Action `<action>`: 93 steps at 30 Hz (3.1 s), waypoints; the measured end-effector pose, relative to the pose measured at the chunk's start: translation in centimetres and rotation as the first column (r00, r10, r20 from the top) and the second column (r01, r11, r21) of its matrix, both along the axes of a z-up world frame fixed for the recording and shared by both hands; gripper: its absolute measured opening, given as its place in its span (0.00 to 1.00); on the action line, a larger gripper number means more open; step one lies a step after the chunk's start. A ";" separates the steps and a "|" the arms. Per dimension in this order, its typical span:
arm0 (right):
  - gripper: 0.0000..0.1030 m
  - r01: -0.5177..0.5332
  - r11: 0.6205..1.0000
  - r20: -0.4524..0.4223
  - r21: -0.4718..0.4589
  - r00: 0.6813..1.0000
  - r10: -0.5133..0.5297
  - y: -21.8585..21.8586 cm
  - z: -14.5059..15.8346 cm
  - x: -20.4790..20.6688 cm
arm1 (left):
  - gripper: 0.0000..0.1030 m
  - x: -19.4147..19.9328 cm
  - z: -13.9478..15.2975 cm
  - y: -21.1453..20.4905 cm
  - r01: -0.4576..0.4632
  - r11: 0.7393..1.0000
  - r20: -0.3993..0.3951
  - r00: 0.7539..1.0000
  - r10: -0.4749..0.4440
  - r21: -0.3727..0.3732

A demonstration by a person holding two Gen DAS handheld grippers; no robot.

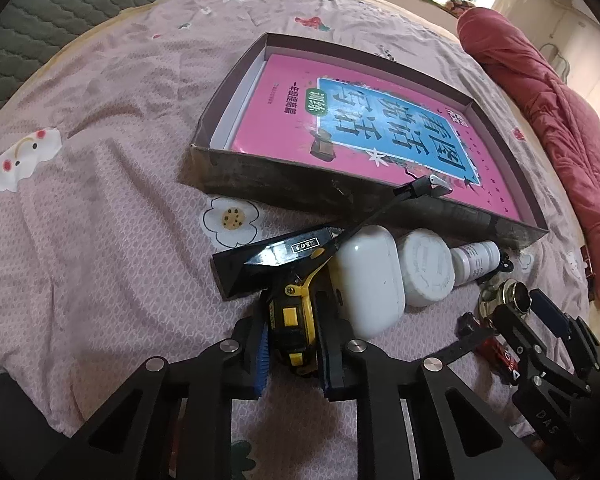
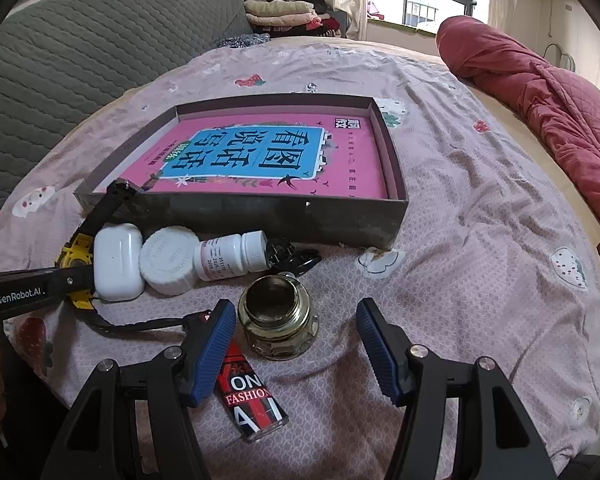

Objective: Organize rigid objects
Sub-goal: 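Move the left tool to the yellow-black watch while the right tool approaches the gold-lidded jar, then close the left tool on the watch while the right tool grasps the gold-lidded jar, then lift the watch with the left tool while the right tool lifts the jar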

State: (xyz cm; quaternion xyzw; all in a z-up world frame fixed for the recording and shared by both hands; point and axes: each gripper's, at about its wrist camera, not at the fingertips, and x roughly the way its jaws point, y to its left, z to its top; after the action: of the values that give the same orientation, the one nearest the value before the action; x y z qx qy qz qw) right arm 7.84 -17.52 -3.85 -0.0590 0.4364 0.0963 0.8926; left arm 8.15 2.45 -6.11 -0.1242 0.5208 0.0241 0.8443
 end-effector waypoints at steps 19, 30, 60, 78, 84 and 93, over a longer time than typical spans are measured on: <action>0.36 -0.051 0.998 0.007 -0.030 0.999 0.051 0.9 -0.3 0.3 | 0.17 -0.1 -0.2 0.3 0.003 1.000 0.056 0.998 -0.003 -0.013; 0.36 -0.050 0.999 0.061 0.007 0.997 0.050 0.4 1.4 -0.2 | 0.16 -1.2 1.0 0.6 0.017 0.999 0.090 0.996 -0.013 -0.046; 0.36 -0.052 0.997 0.242 0.049 0.970 0.039 0.0 5.2 -1.3 | 0.16 -2.5 5.4 1.6 0.006 1.000 0.254 0.967 -0.002 -0.016; 0.36 -0.042 0.998 0.304 0.040 0.952 0.027 -0.4 5.8 0.2 | 0.16 0.9 7.4 2.8 -0.036 0.998 0.279 0.959 0.049 -0.048; 0.36 -0.042 0.998 0.321 0.041 0.947 0.027 -0.5 5.9 0.8 | 0.16 1.9 7.7 3.3 -0.059 0.998 0.290 0.955 0.066 -0.034; 0.36 -0.027 0.999 0.344 0.047 0.939 0.009 -1.2 6.1 2.1 | 0.16 3.6 8.2 4.2 -0.094 0.995 0.298 0.950 0.097 -0.024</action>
State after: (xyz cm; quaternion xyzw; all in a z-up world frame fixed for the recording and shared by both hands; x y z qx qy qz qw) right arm 9.95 -18.71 2.26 -0.0561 0.2710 0.1037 0.9553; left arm 11.75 6.60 2.11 -0.1556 0.3806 0.0431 0.9105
